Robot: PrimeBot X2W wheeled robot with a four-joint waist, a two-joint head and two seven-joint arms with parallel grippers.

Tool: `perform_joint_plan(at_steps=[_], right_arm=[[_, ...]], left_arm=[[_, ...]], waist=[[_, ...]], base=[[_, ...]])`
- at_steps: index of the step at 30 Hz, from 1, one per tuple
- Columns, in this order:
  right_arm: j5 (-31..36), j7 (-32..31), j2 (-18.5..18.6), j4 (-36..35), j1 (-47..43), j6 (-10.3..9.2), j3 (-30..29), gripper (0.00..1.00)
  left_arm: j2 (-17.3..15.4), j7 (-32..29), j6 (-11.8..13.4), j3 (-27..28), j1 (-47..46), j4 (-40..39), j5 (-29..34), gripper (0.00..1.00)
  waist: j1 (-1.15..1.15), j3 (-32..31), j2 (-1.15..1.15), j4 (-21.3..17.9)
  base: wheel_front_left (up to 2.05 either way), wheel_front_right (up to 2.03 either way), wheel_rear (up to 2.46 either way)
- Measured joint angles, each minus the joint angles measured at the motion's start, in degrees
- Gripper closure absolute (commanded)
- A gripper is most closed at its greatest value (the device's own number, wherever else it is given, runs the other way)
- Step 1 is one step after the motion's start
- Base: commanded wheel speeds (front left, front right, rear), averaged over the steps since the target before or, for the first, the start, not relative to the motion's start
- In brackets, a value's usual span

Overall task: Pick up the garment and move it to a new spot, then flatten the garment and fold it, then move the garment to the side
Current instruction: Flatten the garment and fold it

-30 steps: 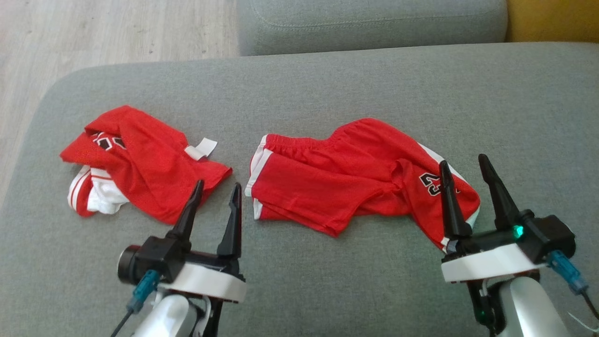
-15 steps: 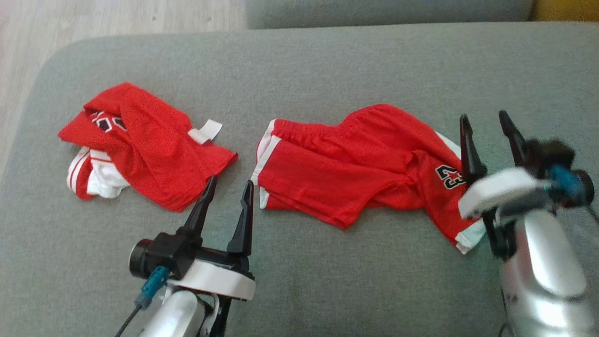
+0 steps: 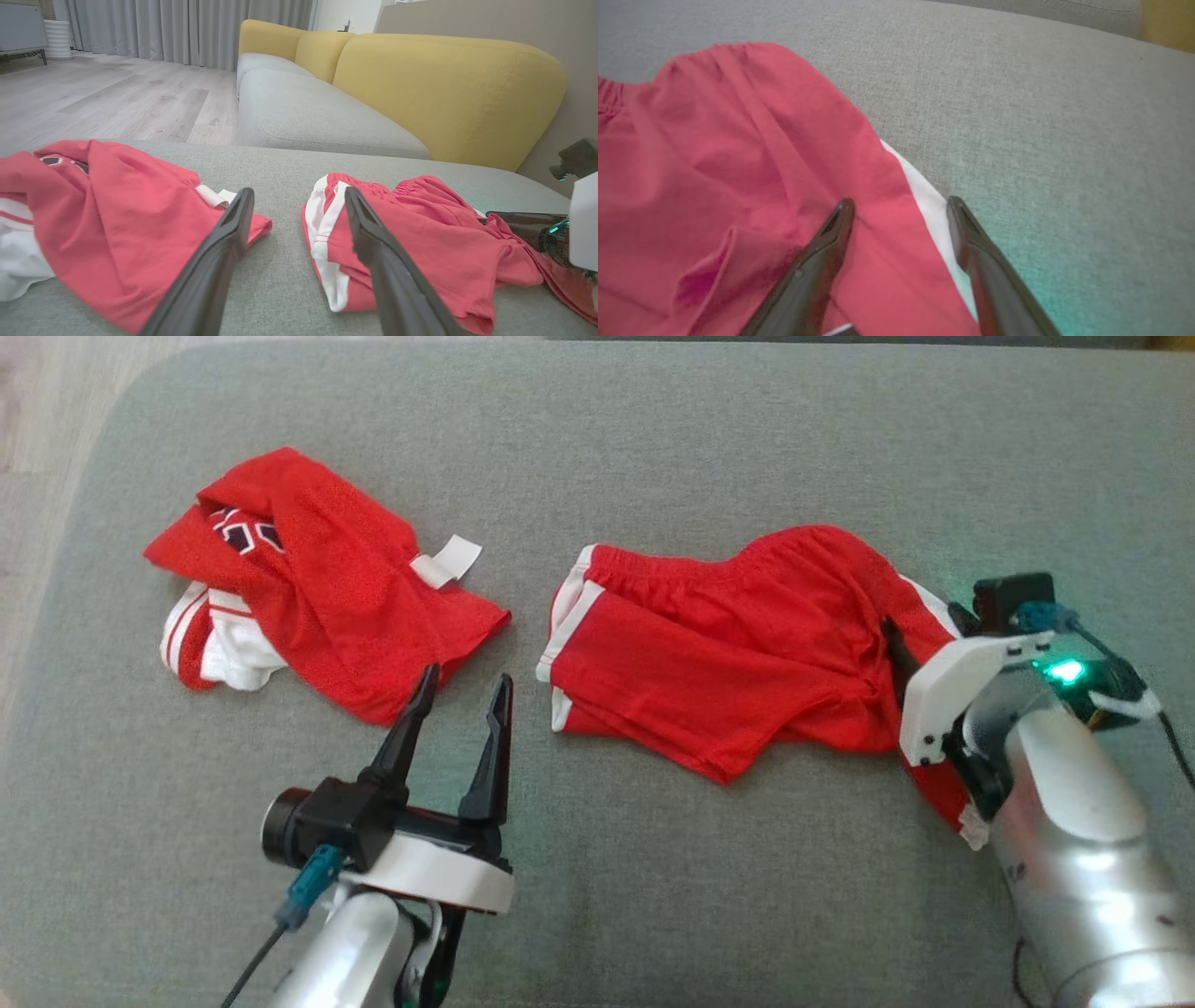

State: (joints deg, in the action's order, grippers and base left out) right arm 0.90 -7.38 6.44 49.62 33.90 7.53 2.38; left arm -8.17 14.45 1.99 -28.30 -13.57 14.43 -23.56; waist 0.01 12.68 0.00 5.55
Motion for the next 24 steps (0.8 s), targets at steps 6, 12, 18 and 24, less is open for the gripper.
perform_joint_plan(at_steps=[6, 12, 18, 24], right_arm=[[-2.6, -0.7, 2.0, 4.7, 4.0, 0.00, 5.1, 0.00], [-8.5, -2.4, 3.3, 8.1, 6.3, 0.00, 10.1, 1.00], [-15.6, -1.6, 4.6, 8.2, 6.7, 0.00, 15.7, 1.00], [-17.7, 2.8, 6.7, 8.1, 6.5, 0.01, 19.0, 1.00]], left_arm=[[0.3, 0.0, -0.1, 0.4, 0.0, 0.2, 0.4, 0.00], [0.7, 0.0, -0.5, 0.6, 0.0, 0.4, 0.8, 0.00], [1.3, 0.0, -0.8, 1.0, -0.1, 0.5, 0.9, 0.00], [1.4, 0.0, -0.8, 2.5, -0.1, 0.5, 0.9, 0.00]], waist=[[-0.01, 0.3, 0.00, 0.6], [-0.01, 0.0, 0.00, 0.8], [-0.01, -0.1, 0.00, 0.9], [0.00, -0.7, 0.00, 0.9]], base=[[0.00, 0.00, 0.00], [0.00, 0.00, 0.00], [0.00, 0.00, 0.00], [0.00, 0.00, 0.00]])
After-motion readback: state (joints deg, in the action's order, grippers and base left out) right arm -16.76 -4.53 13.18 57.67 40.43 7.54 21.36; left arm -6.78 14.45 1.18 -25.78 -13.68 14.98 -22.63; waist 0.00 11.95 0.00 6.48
